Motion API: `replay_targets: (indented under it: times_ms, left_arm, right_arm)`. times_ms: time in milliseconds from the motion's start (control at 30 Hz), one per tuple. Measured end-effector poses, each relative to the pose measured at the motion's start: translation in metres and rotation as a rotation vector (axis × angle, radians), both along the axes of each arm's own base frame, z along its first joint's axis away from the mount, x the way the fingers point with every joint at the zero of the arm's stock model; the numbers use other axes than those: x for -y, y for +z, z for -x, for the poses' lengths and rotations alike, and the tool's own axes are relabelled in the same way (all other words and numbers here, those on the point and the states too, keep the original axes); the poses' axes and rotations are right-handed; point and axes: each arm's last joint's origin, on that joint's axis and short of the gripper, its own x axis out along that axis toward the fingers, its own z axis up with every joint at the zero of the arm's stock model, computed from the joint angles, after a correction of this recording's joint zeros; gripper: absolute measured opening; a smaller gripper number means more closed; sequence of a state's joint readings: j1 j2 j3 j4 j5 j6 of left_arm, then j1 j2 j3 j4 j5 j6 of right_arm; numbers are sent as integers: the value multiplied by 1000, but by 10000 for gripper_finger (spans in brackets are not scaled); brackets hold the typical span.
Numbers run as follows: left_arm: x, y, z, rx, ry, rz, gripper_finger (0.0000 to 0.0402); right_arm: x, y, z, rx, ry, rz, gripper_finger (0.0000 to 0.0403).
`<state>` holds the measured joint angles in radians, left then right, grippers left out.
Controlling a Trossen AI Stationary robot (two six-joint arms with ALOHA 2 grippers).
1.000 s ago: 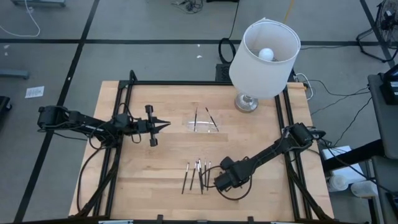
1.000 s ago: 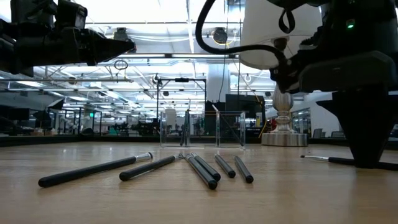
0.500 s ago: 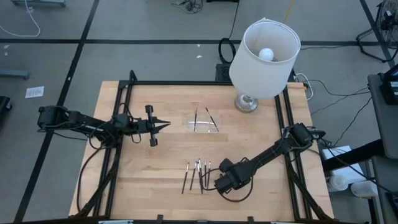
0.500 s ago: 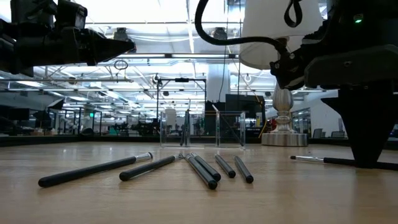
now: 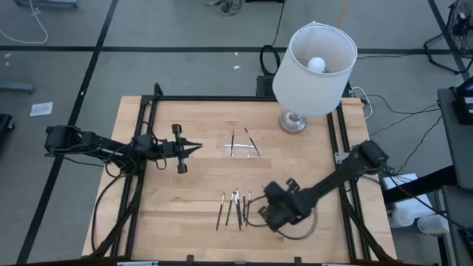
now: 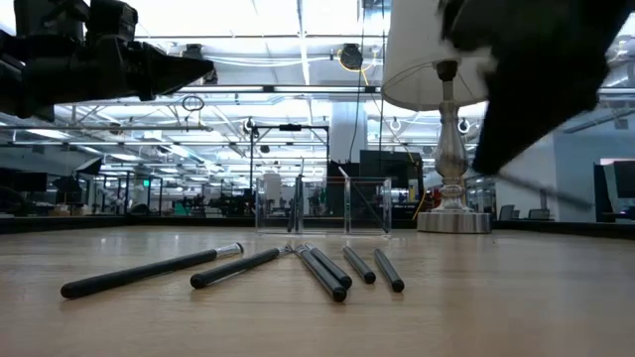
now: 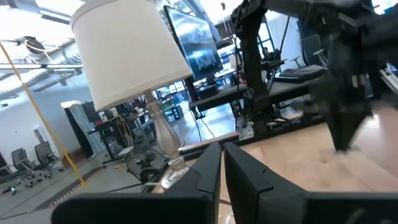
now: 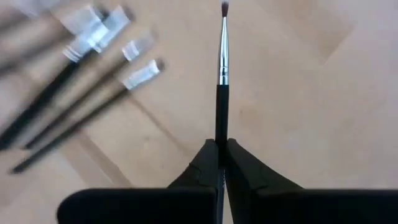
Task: Put items in baskets/containers
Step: Put the black liner brush transparent organizer
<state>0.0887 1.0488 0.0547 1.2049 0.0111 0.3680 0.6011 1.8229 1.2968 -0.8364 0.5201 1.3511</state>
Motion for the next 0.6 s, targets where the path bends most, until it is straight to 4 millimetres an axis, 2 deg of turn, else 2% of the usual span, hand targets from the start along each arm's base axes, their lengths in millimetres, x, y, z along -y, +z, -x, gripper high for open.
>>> replay_targets:
  times_ms: [133,267,367,467,600]
  left_arm:
    - [0,2,0,23,-22,30,31]
    - [1,8,2,88,-40,94,31]
    - [1,10,1,108,-54,141,31]
    - [0,15,-3,113,-77,215,31]
    - [2,24,-22,-34,-197,255,31]
  right_arm:
    - [-8,18,5,152,59,104,1]
    - [-8,38,1,300,144,310,1]
    - [-4,46,-11,334,215,448,0]
    - [8,56,-32,352,272,541,0]
    - [26,70,-59,390,356,648,0]
